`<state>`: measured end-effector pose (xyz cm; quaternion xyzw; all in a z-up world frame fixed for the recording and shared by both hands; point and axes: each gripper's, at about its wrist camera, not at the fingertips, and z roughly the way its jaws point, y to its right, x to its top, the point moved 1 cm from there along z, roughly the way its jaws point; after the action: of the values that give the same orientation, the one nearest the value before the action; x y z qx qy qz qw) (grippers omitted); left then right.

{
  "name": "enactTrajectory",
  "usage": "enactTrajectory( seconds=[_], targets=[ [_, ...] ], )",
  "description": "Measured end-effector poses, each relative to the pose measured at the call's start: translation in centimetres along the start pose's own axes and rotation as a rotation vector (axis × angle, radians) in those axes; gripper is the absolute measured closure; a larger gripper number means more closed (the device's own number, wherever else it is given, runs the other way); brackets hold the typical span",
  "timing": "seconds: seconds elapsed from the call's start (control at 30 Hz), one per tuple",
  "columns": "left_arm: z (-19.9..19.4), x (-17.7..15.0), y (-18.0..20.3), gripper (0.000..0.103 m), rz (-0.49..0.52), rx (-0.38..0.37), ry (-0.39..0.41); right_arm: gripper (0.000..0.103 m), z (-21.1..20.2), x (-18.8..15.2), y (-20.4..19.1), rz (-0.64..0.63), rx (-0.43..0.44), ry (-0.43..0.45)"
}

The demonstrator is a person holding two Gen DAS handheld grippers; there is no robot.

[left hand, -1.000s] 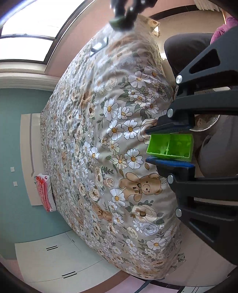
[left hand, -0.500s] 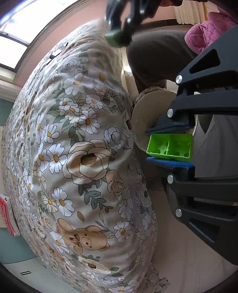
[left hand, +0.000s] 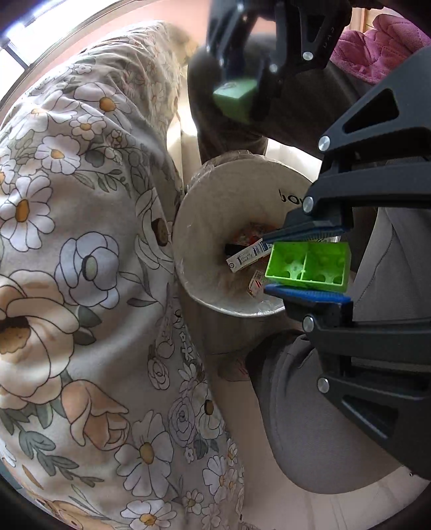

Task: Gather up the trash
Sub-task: 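Carry both green blocks with both tools to the wastebasket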

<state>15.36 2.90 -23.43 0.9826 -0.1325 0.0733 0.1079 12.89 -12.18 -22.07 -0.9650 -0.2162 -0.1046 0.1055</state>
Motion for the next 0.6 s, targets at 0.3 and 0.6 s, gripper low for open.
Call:
enactTrajectory(
  seconds=[0.3,0.6],
  targets=[
    [5.0,0.7,0.6,0.076,-0.013,-0.022,-0.106,0.072,5.8,0.4,1.0,0.051,0.049,-0.128],
    [9.9,1.0,0.8,0.076,-0.058,-0.063,-0.221,0.072,10.9,0.3,1.7,0.114,0.086,-0.257]
  ],
)
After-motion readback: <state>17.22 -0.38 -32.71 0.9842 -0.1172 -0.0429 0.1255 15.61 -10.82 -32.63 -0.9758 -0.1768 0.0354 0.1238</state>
